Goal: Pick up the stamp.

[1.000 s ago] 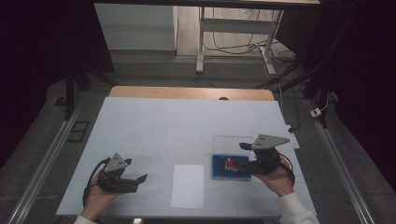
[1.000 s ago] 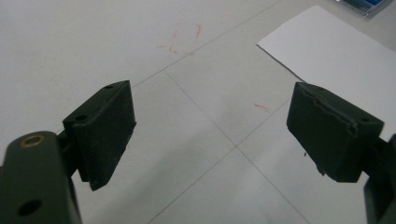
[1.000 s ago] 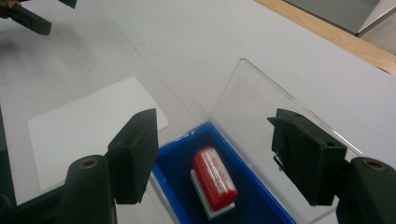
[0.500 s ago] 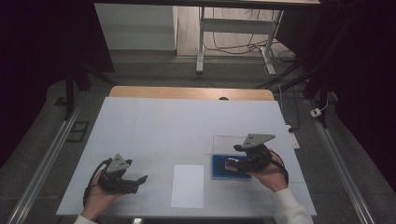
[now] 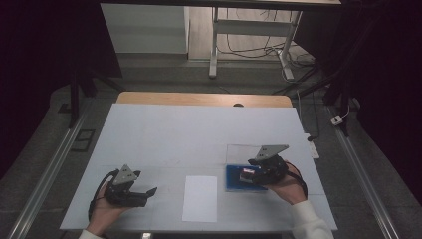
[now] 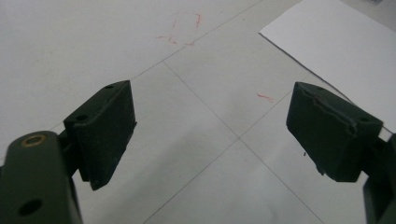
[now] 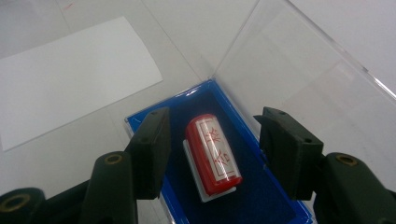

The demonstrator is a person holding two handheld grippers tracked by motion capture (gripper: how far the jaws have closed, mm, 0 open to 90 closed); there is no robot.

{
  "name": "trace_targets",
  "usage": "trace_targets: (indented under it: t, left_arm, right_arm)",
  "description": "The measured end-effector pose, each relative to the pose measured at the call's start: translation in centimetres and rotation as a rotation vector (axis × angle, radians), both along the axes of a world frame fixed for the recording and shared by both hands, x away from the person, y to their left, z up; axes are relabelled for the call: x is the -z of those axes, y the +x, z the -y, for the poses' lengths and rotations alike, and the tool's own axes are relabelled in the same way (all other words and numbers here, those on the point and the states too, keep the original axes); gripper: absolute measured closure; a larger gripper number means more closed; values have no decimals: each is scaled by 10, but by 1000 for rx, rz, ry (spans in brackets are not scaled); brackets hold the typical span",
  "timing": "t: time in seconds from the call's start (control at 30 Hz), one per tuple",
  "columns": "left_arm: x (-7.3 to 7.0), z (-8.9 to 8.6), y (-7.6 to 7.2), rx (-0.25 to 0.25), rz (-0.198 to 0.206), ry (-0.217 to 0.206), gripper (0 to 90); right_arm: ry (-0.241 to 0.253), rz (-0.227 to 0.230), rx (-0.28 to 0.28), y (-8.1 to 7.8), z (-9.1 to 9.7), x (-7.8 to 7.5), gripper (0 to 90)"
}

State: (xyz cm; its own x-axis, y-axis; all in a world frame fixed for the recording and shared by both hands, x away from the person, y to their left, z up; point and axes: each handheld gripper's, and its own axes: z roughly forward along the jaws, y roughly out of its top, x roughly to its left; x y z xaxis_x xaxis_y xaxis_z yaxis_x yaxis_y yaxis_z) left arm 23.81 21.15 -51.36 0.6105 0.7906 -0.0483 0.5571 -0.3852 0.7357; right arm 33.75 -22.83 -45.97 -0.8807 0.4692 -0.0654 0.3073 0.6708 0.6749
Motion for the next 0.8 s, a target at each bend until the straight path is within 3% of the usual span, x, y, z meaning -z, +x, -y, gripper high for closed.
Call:
trace_targets:
  t: [0.57,0.8]
  left_arm:
    - [2,1,0,5,-6,14,161]
    - [2,0,0,6,-5,13,161]
  right_arm:
    - [-45,-21,-34,2,-2,8,598]
    - [-41,-28,-28,3,-2,9,631]
